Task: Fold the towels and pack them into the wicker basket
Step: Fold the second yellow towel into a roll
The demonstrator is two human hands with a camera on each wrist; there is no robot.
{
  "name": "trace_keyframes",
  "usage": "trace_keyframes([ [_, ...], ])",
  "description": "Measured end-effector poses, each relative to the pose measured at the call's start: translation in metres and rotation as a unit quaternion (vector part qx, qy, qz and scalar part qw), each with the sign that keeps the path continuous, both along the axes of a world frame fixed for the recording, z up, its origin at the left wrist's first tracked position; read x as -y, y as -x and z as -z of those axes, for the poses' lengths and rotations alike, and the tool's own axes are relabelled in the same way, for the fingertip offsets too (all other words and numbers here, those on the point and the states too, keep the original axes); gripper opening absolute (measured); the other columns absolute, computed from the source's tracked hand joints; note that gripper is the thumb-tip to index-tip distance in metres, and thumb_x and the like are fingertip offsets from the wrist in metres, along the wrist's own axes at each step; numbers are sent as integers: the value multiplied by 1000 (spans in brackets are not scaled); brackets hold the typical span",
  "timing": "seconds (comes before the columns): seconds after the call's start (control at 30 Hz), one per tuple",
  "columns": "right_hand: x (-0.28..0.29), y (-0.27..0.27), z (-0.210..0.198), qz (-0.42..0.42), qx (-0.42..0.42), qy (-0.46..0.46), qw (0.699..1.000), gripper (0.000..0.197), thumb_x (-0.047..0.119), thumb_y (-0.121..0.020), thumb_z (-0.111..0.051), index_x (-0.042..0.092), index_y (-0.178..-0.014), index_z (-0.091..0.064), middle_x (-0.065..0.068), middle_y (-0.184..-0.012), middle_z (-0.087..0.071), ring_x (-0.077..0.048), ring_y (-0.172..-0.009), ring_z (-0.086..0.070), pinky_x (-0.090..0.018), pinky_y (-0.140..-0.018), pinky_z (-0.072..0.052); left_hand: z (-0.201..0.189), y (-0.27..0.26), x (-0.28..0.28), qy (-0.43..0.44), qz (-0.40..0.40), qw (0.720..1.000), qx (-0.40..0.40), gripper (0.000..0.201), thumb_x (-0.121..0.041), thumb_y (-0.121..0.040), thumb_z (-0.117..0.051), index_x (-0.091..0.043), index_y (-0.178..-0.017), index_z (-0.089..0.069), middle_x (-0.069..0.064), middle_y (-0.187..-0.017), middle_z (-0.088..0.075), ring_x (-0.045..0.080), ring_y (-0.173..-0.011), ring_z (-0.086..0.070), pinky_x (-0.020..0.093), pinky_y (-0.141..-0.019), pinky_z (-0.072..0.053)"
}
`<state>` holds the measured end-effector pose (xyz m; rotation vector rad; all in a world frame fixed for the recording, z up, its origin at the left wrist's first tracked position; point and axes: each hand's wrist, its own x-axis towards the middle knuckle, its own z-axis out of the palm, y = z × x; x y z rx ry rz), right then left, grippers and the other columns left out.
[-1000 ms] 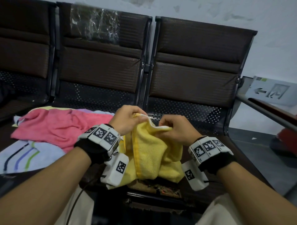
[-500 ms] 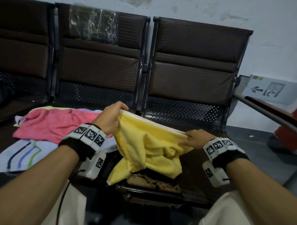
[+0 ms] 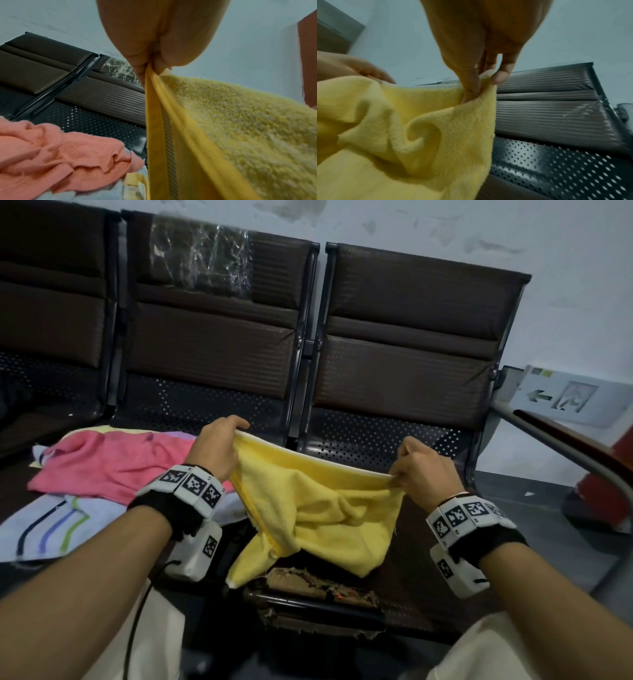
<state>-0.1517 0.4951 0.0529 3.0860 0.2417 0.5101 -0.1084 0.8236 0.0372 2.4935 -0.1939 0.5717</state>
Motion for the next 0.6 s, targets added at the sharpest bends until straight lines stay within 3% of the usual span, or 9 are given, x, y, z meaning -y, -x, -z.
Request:
trace_keyframes([
  [0.1,-6,5,-3,-39,38,11,998,7,20,-82,-70,22,-85,-76,6,-95,-46,-20,-80,-53,-31,-65,-41,1,-3,-3,-9,-20,1000,-1,50,16,-77,-42,-7,-118,-60,17,-120,-59,32,-117,-52,38,-100,-41],
  [0.2,-9,6,-4,-81,65,36,994,4,21,-76,-75,22,-78,-78,1,-116,-57,-27,-99,-46,-37,-82,-42,1,-4,-2,-8,-32,999,-7,41,13,-80,-43,-8,-108,-65,17,-111,-60,34,-109,-55,42,-94,-45],
  [0.3,-5,2,2,-50,10,35,998,5,25,-79,-73,22,-82,-76,6,-125,-52,-22,-110,-38,-33,-89,-36,1,-5,-1,6,-38,999,-7,41,15,-78,-41,-9,-100,-66,16,-107,-60,33,-105,-55,43,-90,-46],
  [0.37,0,-2,8,-7,-26,12,1000,6,29,-78,-74,24,-81,-72,9,-117,-53,-17,-108,-40,-30,-87,-35,1,-5,0,12,-39,999,-2,41,16,-77,-42,-10,-97,-66,14,-106,-61,31,-104,-56,42,-88,-47],
  [0.47,5,-5,13,54,-61,-71,994,27,32,-72,-80,26,-64,-55,9,-93,-55,-16,-93,-53,-33,-82,-45,2,-5,0,22,-41,999,0,44,18,-75,-42,-11,-98,-66,12,-107,-64,29,-104,-57,40,-86,-48],
  [0.53,8,-7,15,87,-65,-161,981,27,30,-73,-79,23,-65,-55,5,-83,-58,-17,-82,-58,-33,-73,-50,3,-6,0,20,-49,999,-2,45,18,-77,-43,-10,-104,-67,13,-111,-65,30,-107,-57,40,-88,-49],
  [0.6,12,-10,17,110,-55,-229,966,23,26,-76,-77,18,-70,-56,1,-78,-61,-14,-73,-57,-26,-61,-47,5,-8,0,7,-54,998,-14,44,16,-79,-45,-8,-111,-65,15,-115,-64,31,-111,-57,39,-92,-47],
])
